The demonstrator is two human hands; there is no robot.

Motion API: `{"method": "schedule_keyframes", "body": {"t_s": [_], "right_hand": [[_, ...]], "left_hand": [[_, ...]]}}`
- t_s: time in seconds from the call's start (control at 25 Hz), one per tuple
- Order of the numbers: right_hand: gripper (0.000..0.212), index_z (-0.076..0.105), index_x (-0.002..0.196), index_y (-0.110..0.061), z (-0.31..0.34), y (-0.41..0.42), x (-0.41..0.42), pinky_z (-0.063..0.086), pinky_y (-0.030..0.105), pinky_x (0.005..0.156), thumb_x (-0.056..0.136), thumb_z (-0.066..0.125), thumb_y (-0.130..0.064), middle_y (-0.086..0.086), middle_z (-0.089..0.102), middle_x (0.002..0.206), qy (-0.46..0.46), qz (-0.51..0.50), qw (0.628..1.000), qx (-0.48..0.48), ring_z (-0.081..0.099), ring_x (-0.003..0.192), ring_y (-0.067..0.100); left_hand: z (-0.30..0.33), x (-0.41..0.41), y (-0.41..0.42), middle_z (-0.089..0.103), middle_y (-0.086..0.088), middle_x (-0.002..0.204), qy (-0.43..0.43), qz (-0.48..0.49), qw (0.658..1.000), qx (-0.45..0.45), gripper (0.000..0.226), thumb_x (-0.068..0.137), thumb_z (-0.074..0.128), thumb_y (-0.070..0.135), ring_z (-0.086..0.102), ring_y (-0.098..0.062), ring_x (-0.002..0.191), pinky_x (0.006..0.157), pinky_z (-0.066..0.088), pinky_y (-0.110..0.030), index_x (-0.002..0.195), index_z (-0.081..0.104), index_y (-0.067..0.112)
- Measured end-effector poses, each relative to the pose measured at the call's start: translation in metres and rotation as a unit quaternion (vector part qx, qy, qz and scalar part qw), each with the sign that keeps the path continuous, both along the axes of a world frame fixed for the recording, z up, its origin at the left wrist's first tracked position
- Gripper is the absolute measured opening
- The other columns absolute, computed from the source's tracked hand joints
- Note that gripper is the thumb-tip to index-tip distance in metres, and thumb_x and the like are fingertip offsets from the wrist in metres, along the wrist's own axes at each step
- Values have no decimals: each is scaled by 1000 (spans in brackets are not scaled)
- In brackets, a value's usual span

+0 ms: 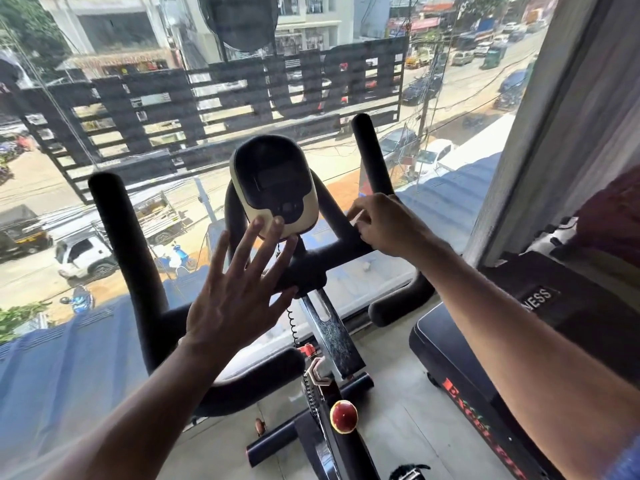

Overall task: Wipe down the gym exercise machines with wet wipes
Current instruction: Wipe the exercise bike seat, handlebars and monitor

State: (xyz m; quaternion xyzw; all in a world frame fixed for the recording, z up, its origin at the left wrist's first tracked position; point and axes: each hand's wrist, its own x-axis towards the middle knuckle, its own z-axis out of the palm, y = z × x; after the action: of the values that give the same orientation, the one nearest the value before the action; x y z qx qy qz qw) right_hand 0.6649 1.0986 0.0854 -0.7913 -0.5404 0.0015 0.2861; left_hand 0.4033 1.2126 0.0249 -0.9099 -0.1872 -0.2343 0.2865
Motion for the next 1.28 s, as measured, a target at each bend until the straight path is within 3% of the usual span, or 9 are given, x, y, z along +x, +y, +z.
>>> {"method": "schedule_keyframes", "body": {"t_s": [0.12,0.16,0.28,0.48,0.72,0.92,1.04,1.16,1.28], "right_hand": [[4,71,97,-15,-8,-18,-34,42,5,63,92,72,-14,-6,72,86,14,-1,986,164,64,73,2],[3,71,96,-13,-13,-16,-47,42,9,64,92,71,-12,-3,71,85,-14,42,984,170,62,73,3],[9,72,101,-15,-21,7,-68,50,29,69,95,66,-12,7,70,82,-71,89,990,83,67,76,23],[17,63,94,-16,-13,12,-40,43,31,66,95,52,-3,5,68,83,-224,75,970,-63,69,82,27],[22,75,106,-15,-23,15,-73,56,32,77,96,58,-6,5,78,94,-28,56,997,53,73,88,22],[18,79,106,-15,-14,-29,-43,44,3,69,95,67,-6,-12,75,89,116,55,987,93,64,70,-12],[12,77,101,-18,-14,-54,-9,46,10,59,97,67,-14,-9,75,85,134,-58,974,172,66,65,2],[15,75,107,-14,-32,-45,21,56,29,75,99,64,-16,4,66,104,16,-152,977,148,69,85,22],[19,73,112,-7,-47,-27,10,58,43,88,98,59,-9,14,59,114,33,-155,982,100,67,99,33]], "left_hand": [[-2,0,0,8,-15,173,-3,2,1000,8,73,108,39,56,10,-37,160,123,22,-63,165,21,15],[-2,0,0,9,-15,173,-4,1,1000,10,72,108,38,56,10,-37,160,123,21,-63,165,21,16],[0,0,-1,7,-15,173,-1,0,1000,2,72,108,38,56,8,-37,160,124,20,-63,165,22,16],[-1,-1,-1,8,-14,173,-8,-5,1000,-8,71,108,37,55,8,-36,160,123,22,-64,165,21,15],[-2,-2,1,5,-13,174,-7,-6,1000,-13,71,108,36,55,7,-36,160,123,21,-63,166,20,17],[-3,0,0,8,-13,174,-13,-9,1000,-9,72,107,41,55,9,-36,160,123,22,-64,165,23,16],[-2,0,0,8,-14,173,-9,-6,1000,-7,73,107,43,55,11,-37,160,121,23,-64,165,23,15],[1,0,1,6,-15,174,2,-2,1000,4,74,107,42,56,9,-37,160,122,22,-64,165,21,15],[0,-1,-1,6,-16,173,7,2,1000,6,74,107,40,56,8,-37,160,122,22,-64,165,22,15]]}}
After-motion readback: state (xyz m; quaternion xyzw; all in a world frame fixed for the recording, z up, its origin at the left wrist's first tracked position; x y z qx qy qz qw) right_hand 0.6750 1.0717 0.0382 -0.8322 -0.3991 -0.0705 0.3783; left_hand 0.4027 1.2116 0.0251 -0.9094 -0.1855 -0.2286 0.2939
